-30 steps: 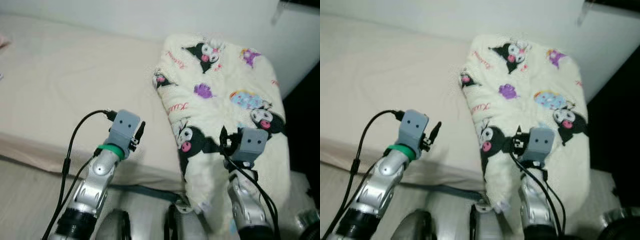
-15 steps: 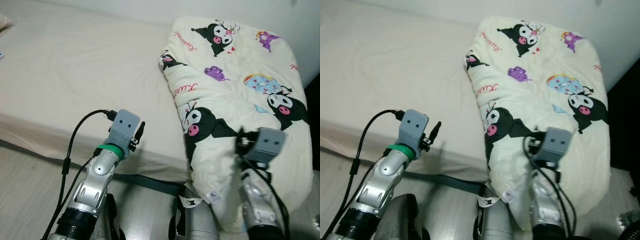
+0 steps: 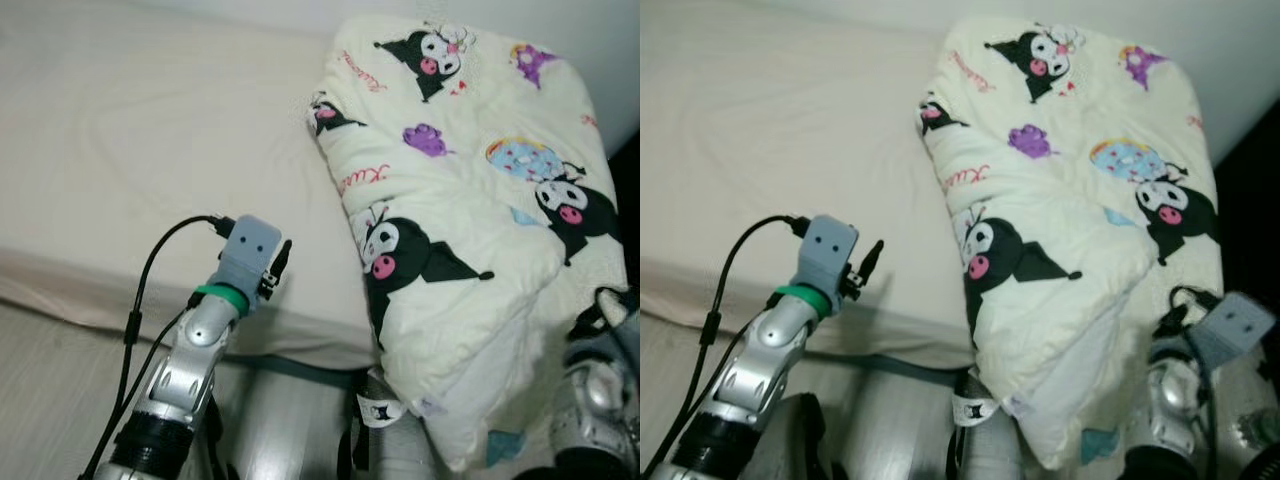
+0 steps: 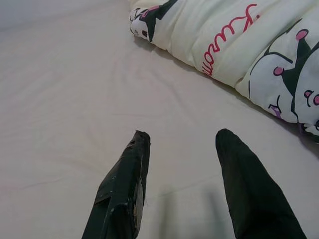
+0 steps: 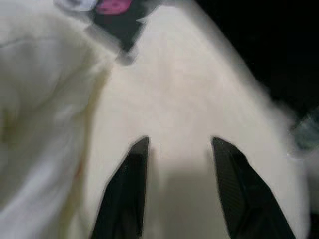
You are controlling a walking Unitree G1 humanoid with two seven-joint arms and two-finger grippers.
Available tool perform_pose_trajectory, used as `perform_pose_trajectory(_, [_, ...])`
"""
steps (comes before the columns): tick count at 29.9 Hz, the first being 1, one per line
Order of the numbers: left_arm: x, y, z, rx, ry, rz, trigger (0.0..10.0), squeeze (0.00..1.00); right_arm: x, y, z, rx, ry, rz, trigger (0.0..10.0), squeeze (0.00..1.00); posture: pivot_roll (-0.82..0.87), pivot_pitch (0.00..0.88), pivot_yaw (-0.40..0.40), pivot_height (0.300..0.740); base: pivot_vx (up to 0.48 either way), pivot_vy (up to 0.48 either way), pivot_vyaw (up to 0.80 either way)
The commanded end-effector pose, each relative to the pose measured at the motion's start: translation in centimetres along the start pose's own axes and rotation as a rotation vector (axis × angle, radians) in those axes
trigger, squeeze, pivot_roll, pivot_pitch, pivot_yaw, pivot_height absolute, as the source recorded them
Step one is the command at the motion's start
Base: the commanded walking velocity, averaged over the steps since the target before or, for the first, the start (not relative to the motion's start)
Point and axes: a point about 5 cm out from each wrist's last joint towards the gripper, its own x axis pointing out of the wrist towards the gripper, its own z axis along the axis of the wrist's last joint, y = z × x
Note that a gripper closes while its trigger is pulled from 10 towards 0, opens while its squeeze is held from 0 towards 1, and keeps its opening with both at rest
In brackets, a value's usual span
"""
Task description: Clean up the room
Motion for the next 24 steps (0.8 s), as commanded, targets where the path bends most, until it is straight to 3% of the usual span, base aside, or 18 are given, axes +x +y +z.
perform_pose_trajectory(1, [-0.3, -0.2, -0.4, -0.007, 0.019, -0.011, 10.0, 0.0, -0.1, 0.2, -1.6, -0.02, 0.108, 0.041, 10.0, 0.0, -0.09, 0.13, 0.057, 0.576, 0.0, 0.0, 0.0])
perform_pose_trajectory(2, [-0.3, -0.2, -0.4, -0.006, 0.02, -0.01, 10.0, 0.0, 0.1, 1.7, -1.9, -0.023, 0.159, 0.131, 10.0, 0.0, -0.08, 0.134, 0.055, 0.576, 0.0, 0.0, 0.0])
perform_pose_trajectory(3, [-0.3, -0.2, -0.4, -0.006, 0.02, -0.01, 10.0, 0.0, 0.1, 1.7, -1.9, -0.023, 0.159, 0.131, 10.0, 0.0, -0.08, 0.134, 0.055, 0.576, 0.0, 0.0, 0.0])
perform_pose_trajectory(4, [-0.5, 0.1, -0.3, -0.002, 0.02, -0.001, 10.0, 0.0, 0.2, 5.3, -1.5, -0.084, 0.171, 0.345, 10.0, 0.0, -0.06, 0.134, 0.052, 0.576, 0.0, 0.0, 0.0])
perform_pose_trajectory(5, [-0.5, 0.1, -0.3, -0.002, 0.02, -0.001, 10.0, 0.0, 0.2, 5.3, -1.5, -0.084, 0.171, 0.345, 10.0, 0.0, -0.06, 0.134, 0.052, 0.576, 0.0, 0.0, 0.0])
perform_pose_trajectory(8, [-0.6, 0.7, -0.1, 0.004, 0.016, 0.018, 10.0, 0.0, -0.9, 10.7, -0.5, -0.161, 0.116, 0.697, 10.0, 0.0, -0.06, 0.134, 0.051, 0.576, 0.0, 0.0, 0.0])
perform_pose_trajectory(10, [-0.7, 1.5, 0.4, 0.011, 0.003, 0.032, 10.0, 0.0, -3.1, 14.5, -0.3, -0.217, 0.062, 0.99, 10.0, 0.0, -0.06, 0.136, 0.048, 0.576, 0.0, 0.0, 0.0])
perform_pose_trajectory(12, [-0.7, 1.6, 0.5, 0.012, 0.0, 0.035, 10.0, 0.0, -3.7, 15.4, -0.3, -0.231, 0.05, 1.058, 10.0, 0.0, -0.06, 0.136, 0.048, 0.576, 0.0, 0.0, 0.0])
perform_pose_trajectory(13, [-0.7, 2.5, 1.0, 0.017, -0.017, 0.051, 10.0, 0.0, -5.5, 17.3, -0.3, -0.25, 0.026, 1.215, 10.0, 0.0, -0.06, 0.137, 0.049, 0.576, 0.0, 0.0, 0.0])
perform_pose_trajectory(14, [-0.7, 2.5, 1.0, 0.017, -0.017, 0.051, 10.0, 0.0, -5.5, 17.3, -0.3, -0.25, 0.026, 1.215, 10.0, 0.0, -0.06, 0.137, 0.049, 0.576, 0.0, 0.0, 0.0])
perform_pose_trajectory(16, [-0.4, 5.2, 3.4, 0.017, -0.09, 0.108, 10.0, 0.0, -10.5, 21.3, -0.5, -0.232, 0.034, 1.586, 10.0, 0.0, -0.06, 0.138, 0.044, 0.576, 0.0, 0.0, 0.0])
perform_pose_trajectory(17, [-0.4, 5.2, 3.4, 0.017, -0.09, 0.108, 10.0, 0.0, -10.5, 21.3, -0.5, -0.232, 0.034, 1.586, 10.0, 0.0, -0.06, 0.138, 0.044, 0.576, 0.0, 0.0, 0.0])
perform_pose_trajectory(18, [-0.3, 6.6, 5.0, 0.006, -0.137, 0.138, 10.0, 0.0, -12.9, 22.6, -0.8, -0.233, 0.05, 1.756, 10.0, 0.0, -0.06, 0.138, 0.043, 0.576, 0.0, 0.0, 0.0])
perform_pose_trajectory(19, [-0.3, 6.6, 5.0, 0.006, -0.137, 0.138, 10.0, 0.0, -12.9, 22.6, -0.8, -0.233, 0.05, 1.756, 10.0, 0.0, -0.06, 0.138, 0.043, 0.576, 0.0, 0.0, 0.0])
perform_pose_trajectory(21, [-0.2, 9.8, 9.4, -0.018, -0.273, 0.189, 10.0, 0.0, -16.4, 23.4, -1.0, -0.253, 0.072, 1.987, 10.0, 0.0, -0.04, 0.137, 0.032, 0.576, 0.0, 0.0, 0.0])
perform_pose_trajectory(22, [-0.2, 9.8, 9.4, -0.018, -0.273, 0.189, 10.0, 0.0, -16.4, 23.4, -1.0, -0.253, 0.072, 1.987, 10.0, 0.0, -0.04, 0.137, 0.032, 0.576, 0.0, 0.0, 0.0])
perform_pose_trajectory(23, [-0.5, 11.1, 11.6, -0.02, -0.34, 0.197, 10.0, 0.0, -17.0, 23.1, -0.8, -0.262, 0.063, 2.04, 10.0, 0.0, -0.04, 0.136, 0.03, 0.576, 0.0, 0.0, 0.0])
perform_pose_trajectory(24, [-0.5, 11.1, 11.6, -0.02, -0.34, 0.197, 10.0, 0.0, -17.0, 23.1, -0.8, -0.262, 0.063, 2.04, 10.0, 0.0, -0.04, 0.136, 0.03, 0.576, 0.0, 0.0, 0.0])
